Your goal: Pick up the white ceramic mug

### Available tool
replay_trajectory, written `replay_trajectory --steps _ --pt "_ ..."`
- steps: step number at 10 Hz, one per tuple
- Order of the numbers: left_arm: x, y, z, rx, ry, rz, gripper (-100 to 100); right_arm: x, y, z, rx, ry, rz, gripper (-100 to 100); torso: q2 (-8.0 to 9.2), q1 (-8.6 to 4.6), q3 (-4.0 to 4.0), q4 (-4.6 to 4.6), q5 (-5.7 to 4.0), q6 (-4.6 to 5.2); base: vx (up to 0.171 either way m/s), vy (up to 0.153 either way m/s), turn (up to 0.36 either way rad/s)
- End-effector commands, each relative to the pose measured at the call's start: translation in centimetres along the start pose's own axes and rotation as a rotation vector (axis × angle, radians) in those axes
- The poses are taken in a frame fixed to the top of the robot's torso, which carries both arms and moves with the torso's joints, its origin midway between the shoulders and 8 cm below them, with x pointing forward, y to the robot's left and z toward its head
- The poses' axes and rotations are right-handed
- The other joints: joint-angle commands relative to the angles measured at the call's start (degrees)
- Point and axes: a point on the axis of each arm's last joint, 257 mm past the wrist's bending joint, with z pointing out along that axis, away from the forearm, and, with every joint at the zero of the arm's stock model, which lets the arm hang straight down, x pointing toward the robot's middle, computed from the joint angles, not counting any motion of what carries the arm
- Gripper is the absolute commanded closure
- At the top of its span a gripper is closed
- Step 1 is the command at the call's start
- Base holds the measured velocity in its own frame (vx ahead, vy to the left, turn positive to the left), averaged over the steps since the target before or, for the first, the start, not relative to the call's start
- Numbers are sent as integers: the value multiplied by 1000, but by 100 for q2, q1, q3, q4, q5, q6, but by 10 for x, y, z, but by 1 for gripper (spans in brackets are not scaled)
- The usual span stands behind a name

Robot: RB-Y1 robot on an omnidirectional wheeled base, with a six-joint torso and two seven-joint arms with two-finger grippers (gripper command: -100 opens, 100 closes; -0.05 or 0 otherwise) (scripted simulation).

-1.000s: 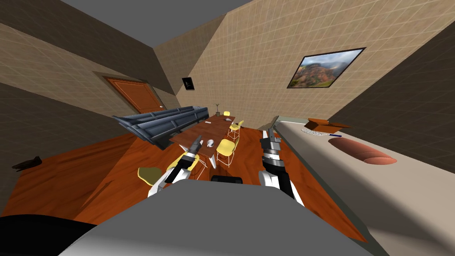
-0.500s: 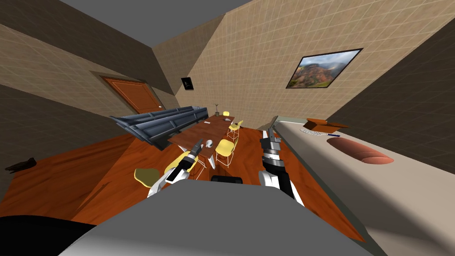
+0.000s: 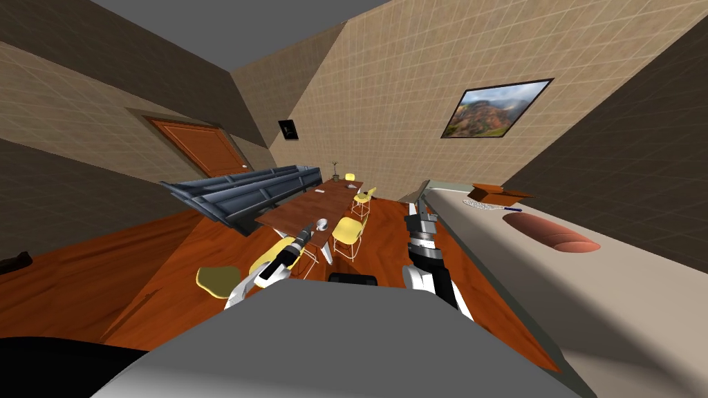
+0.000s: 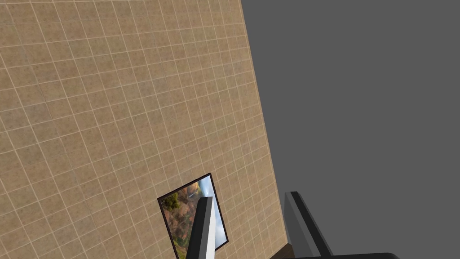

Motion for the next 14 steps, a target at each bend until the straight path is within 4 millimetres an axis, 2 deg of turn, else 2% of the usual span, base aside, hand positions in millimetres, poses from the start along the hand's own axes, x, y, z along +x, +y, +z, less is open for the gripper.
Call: replay_trajectory --steps 1,3,5,8,9,11,12,14 --pt "-10 24 -2 -72 0 -12 -100 0 0 0 0 0 0 0 0 0 0 0 0 0 42 -47 -42" --pt "-26 60 -6 -176 -7 -30 -100 0 0 0 0 0 0 0 -2 -4 -1 -1 0 1 53 -68 -77" --pt "-27 65 -8 -185 -10 -30 -100 0 0 0 0 0 0 0 -2 -1 -2 -1 0 0 29 -32 -9" --pt "-60 116 -21 -340 -46 -55 -100 0 0 0 0 0 0 0 3 1 2 1 1 2 39 -51 -83" --pt "-60 117 -21 -341 -46 -55 -100 0 0 0 0 0 0 0 -3 -7 -2 -1 -1 0 55 -54 -21" --pt "-84 145 -32 -433 -81 -71 -100 0 0 0 0 0 0 0 -4 -3 -2 -1 0 1 53 -63 -87" --pt "-84 145 -32 -433 -81 -71 -100 0 0 0 0 0 0 0 -3 -8 -2 -1 -1 1 40 -49 -26" --pt "-107 167 -43 -510 -120 -87 -100 0 0 0 0 0 0 0 0 1 0 0 0 1 58 -48 -82"
